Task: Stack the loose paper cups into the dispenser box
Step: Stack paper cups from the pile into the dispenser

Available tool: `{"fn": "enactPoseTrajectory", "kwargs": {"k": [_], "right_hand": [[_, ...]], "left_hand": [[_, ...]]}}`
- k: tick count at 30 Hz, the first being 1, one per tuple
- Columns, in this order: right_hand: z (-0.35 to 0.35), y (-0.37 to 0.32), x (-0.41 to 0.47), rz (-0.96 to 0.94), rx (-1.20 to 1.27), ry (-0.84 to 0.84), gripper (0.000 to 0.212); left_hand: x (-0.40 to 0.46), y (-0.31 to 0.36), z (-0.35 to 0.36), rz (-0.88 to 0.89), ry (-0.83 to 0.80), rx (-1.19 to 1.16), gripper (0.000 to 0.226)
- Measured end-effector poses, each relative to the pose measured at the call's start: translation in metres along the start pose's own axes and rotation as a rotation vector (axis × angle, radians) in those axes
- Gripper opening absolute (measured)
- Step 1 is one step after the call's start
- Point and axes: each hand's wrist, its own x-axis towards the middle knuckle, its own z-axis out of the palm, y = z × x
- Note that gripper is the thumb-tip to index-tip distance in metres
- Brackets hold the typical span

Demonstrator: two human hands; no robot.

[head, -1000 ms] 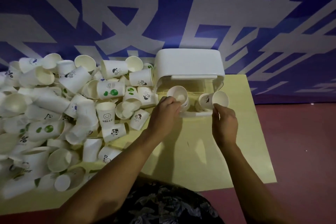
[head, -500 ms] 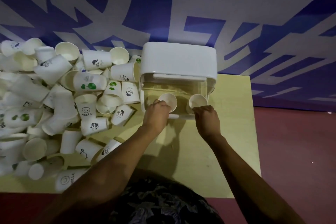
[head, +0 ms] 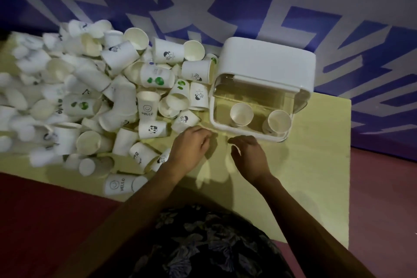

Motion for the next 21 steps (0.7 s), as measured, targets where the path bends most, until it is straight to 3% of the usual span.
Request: {"fn": "enactPoseTrajectory", "kwargs": {"k": [6,15,21], "right_hand": [[0.056,-0.076,-0.023,-0.025,0.053,-0.233,0.031],[0.127,-0.174,-0.054,-0.151,0.074,-0.25,0.041],[0.165,-0.21,-0.054,-0.152,-0.049,-0.281,0.053]], "left_hand": [[-0.07,-0.067,-0.034,-0.116,0.012,0.051,0.024],[-0.154,-0.165,-0.075,-0.33,-0.04,0.188,0.029],[-0.186,-0.192,-0.078,-0.46,-0.132,0.324,0.037]]}}
